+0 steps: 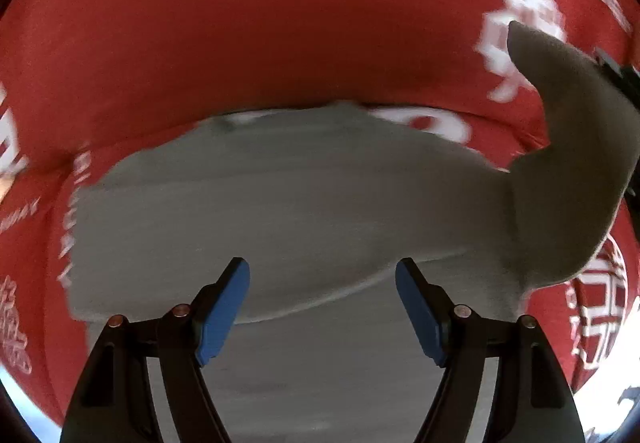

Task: Fold small clothes
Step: 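Grasp the other sweater sleeve cuff with the right gripper and lift it, then lay the held sleeve across the sweater body and open the right gripper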

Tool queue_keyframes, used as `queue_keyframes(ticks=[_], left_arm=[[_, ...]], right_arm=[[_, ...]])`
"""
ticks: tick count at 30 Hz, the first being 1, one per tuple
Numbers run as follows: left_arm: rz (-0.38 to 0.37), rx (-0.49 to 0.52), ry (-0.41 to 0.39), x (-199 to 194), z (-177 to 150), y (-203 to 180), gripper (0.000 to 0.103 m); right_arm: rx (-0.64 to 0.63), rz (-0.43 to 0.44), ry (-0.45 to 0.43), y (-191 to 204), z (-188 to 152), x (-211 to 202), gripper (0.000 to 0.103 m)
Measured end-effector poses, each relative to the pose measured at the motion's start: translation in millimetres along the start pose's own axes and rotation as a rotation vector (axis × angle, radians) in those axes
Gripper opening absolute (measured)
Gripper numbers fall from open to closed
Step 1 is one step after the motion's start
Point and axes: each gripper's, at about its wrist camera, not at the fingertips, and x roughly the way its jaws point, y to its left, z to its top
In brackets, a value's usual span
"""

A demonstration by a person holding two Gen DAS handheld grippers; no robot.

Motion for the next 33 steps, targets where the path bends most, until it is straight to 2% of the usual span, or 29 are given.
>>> queue_keyframes(ticks=[5,9,12,13,15,17,19,22,23,24,25,26,29,33], left_arm=[[0.056,-0.12,0.02,-1.9,-16.3,73.6,0.076],[0.082,-0.177,0.05,0.2,-33.8,116.0,0.076],[0.09,-0.205,0.088,7.2,-46.4,135.9,0.076],[0.087,-0.216,0.098,7.9,-51.0,142.3,0.076],[0.075,-0.231,0.106,7.1,-57.5,150.5,0.076],[0.067,-0.236,0.109,5.0,-61.6,156.9,0.076],[0.061,-0.241,0.11,2.2,-63.1,160.4,0.076],[0.055,-0.253,0.11,-0.6,-63.0,169.2,0.076],[0.056,-0.257,0.106,-2.2,-62.8,172.0,0.076],[0.055,-0.267,0.097,-5.0,-62.9,176.3,0.076],[0.054,-0.273,0.094,-5.9,-62.4,179.5,0.076],[0.052,-0.282,0.091,-7.7,-62.8,183.6,0.076],[0.034,-0.295,0.092,-10.0,-63.9,191.9,0.076],[-0.049,-0.278,0.078,-10.3,-60.4,196.2,0.076]], right_arm=[[-0.075,-0.066,0.182,16.3,-45.5,97.6,0.009],[-0.083,-0.202,0.302,1.8,-82.2,157.5,0.012],[-0.072,-0.339,0.375,-16.2,-105.4,185.9,0.014],[-0.064,-0.379,0.387,-19.6,-109.5,190.1,0.019],[-0.019,-0.43,0.381,-29.3,-114.2,185.7,0.052],[0.014,-0.423,0.334,-28.6,-115.1,176.9,0.058],[0.045,-0.419,0.273,-27.7,-111.7,165.9,0.058],[0.157,-0.393,0.198,-36.5,-101.5,156.5,0.057],[0.196,-0.399,0.168,-41.1,-97.9,155.3,0.042],[0.214,-0.4,0.147,-43.7,-95.4,155.6,0.02],[0.224,-0.4,0.125,-43.9,-94.5,156.1,0.01],[0.218,-0.401,0.11,-41.0,-93.5,157.5,0.01],[0.115,-0.351,0.136,-16.0,-95.7,172.5,0.009],[-0.208,-0.383,0.326,28.9,-123.8,222.4,0.009]])
